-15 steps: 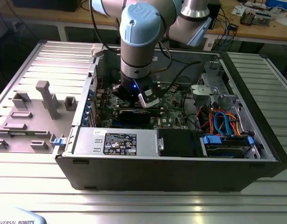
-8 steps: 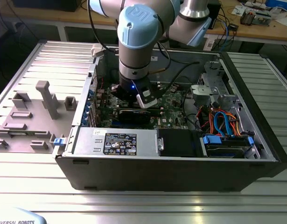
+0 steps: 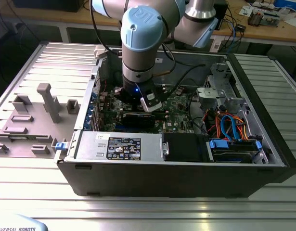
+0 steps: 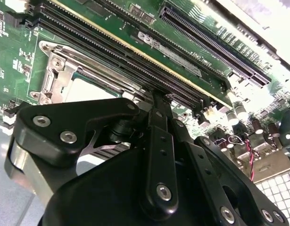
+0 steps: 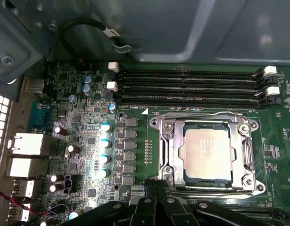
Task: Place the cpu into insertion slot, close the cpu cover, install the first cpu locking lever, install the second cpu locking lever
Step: 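Install the second cpu locking lever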
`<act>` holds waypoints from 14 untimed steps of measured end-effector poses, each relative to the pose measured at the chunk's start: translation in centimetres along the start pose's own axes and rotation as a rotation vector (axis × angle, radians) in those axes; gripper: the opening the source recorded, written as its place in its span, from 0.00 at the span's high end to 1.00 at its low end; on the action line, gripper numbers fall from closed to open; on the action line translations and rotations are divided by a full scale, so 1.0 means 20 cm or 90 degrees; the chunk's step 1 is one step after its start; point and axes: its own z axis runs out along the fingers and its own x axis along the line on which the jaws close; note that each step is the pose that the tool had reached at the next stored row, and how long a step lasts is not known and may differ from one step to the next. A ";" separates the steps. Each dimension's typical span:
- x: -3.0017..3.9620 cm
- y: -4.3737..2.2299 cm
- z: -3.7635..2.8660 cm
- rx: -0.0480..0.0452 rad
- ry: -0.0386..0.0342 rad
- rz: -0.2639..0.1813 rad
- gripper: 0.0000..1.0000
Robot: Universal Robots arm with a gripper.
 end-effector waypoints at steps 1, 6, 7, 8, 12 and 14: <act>0.002 0.001 0.001 -0.0001 0.0000 0.000 0.89; 0.009 0.009 0.003 0.0000 0.0000 0.000 0.89; 0.011 0.013 0.003 0.0001 0.0001 0.000 0.89; 0.013 0.017 0.004 0.0001 0.0001 0.000 0.89; 0.021 0.025 -0.019 0.0000 0.0000 0.000 0.89; 0.024 0.030 -0.037 -0.0001 0.0000 0.000 0.89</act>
